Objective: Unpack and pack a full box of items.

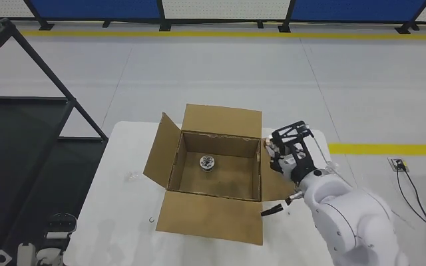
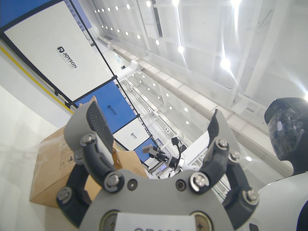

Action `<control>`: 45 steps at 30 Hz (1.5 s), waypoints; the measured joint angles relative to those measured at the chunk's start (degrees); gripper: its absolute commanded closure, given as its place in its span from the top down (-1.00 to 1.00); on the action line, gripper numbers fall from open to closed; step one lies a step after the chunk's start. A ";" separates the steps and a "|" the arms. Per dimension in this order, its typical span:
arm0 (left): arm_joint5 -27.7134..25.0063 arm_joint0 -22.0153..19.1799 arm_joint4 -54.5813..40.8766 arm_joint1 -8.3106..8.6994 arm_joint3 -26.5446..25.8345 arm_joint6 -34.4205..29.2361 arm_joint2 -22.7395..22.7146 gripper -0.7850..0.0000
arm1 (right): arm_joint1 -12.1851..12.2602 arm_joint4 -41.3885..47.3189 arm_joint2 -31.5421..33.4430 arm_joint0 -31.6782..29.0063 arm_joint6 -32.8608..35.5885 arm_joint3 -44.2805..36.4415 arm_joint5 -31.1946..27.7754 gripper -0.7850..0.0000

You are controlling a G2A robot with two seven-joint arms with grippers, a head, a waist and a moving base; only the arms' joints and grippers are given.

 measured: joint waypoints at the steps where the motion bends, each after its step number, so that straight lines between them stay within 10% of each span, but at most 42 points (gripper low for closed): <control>1: 0.00 0.00 0.00 0.00 0.00 0.00 0.00 1.00 | -0.30 0.85 -1.82 2.46 0.62 2.40 -0.43 -1.00; 13: 0.00 0.00 0.00 0.00 0.00 0.00 0.00 1.00 | -4.04 9.64 -16.63 20.17 3.08 27.29 -2.14 -1.00; 45: 0.00 0.00 0.00 0.00 0.00 0.00 0.00 1.00 | -14.75 19.39 -34.07 35.48 -6.77 71.75 -3.56 -1.00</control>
